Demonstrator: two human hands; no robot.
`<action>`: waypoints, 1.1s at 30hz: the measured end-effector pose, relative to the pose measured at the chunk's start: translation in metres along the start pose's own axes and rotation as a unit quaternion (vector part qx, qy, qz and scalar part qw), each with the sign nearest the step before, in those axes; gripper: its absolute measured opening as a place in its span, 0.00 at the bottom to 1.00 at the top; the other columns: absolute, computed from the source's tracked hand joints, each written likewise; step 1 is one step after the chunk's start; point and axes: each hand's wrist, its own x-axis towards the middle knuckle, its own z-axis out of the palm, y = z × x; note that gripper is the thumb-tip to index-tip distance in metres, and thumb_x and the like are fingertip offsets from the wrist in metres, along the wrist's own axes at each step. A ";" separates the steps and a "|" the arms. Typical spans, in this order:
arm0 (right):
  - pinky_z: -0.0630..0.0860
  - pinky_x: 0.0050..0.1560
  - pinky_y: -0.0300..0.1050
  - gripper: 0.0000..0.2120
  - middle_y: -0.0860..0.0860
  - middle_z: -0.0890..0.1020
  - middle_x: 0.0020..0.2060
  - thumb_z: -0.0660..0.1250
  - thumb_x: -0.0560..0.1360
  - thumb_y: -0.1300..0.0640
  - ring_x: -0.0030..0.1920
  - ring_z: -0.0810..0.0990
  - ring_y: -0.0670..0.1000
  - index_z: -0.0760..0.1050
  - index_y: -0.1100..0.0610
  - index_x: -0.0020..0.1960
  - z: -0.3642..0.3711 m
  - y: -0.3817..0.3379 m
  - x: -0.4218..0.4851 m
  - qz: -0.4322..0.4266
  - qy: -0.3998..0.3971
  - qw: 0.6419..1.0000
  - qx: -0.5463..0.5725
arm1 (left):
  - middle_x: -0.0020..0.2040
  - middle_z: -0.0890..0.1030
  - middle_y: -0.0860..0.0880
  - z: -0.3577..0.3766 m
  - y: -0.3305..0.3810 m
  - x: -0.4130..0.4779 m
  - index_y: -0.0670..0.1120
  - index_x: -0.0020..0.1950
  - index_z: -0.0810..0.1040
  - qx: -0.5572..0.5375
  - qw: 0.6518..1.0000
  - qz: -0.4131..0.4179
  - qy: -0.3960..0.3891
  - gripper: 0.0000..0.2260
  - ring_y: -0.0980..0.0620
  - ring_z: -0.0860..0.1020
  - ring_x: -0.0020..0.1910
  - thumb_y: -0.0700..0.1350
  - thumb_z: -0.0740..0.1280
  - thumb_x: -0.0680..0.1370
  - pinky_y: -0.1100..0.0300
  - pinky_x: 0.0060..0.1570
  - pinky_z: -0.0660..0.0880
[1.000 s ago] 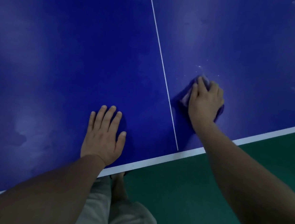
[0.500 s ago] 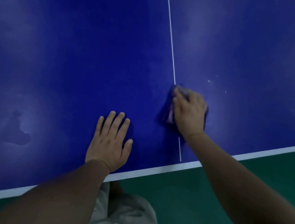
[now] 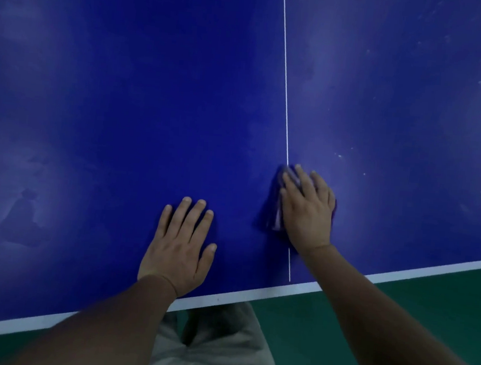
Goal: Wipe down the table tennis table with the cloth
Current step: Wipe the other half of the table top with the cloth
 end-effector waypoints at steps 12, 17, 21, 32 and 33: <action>0.70 0.61 0.58 0.25 0.50 0.75 0.71 0.61 0.80 0.37 0.65 0.74 0.60 0.75 0.48 0.72 0.002 0.005 -0.064 -0.017 -0.028 0.999 0.035 | 0.78 0.64 0.42 -0.001 0.001 -0.002 0.41 0.77 0.67 -0.015 1.000 -0.006 0.008 0.35 0.42 0.56 0.79 0.64 0.43 0.82 0.41 0.77 0.48; 0.64 0.68 0.61 0.25 0.49 0.69 0.75 0.58 0.82 0.39 0.72 0.65 0.60 0.71 0.47 0.75 -0.011 0.124 -0.032 0.153 -0.053 0.986 0.033 | 0.77 0.65 0.41 0.001 0.012 -0.001 0.40 0.75 0.69 0.008 0.999 -0.044 0.024 0.32 0.41 0.56 0.79 0.61 0.50 0.81 0.43 0.79 0.45; 0.64 0.66 0.60 0.24 0.49 0.68 0.76 0.57 0.81 0.43 0.68 0.69 0.58 0.71 0.49 0.74 0.001 0.064 -0.050 0.143 -0.007 0.989 0.037 | 0.79 0.61 0.43 0.010 0.067 0.008 0.41 0.75 0.66 0.004 0.981 -0.182 0.062 0.31 0.44 0.51 0.80 0.59 0.48 0.81 0.40 0.78 0.41; 0.70 0.60 0.57 0.24 0.53 0.75 0.71 0.57 0.80 0.42 0.63 0.75 0.62 0.76 0.48 0.71 -0.014 0.225 -0.071 0.081 -0.030 0.996 0.026 | 0.81 0.58 0.44 0.054 0.177 0.031 0.44 0.78 0.62 -0.020 0.972 -0.218 0.083 0.30 0.45 0.49 0.81 0.59 0.49 0.81 0.39 0.78 0.44; 0.69 0.62 0.59 0.24 0.54 0.74 0.72 0.56 0.80 0.42 0.65 0.73 0.64 0.75 0.49 0.72 -0.016 0.249 -0.065 0.131 -0.024 0.991 0.030 | 0.81 0.58 0.44 0.053 0.178 0.031 0.44 0.78 0.62 -0.018 0.972 -0.220 0.082 0.30 0.45 0.49 0.81 0.59 0.50 0.81 0.39 0.78 0.45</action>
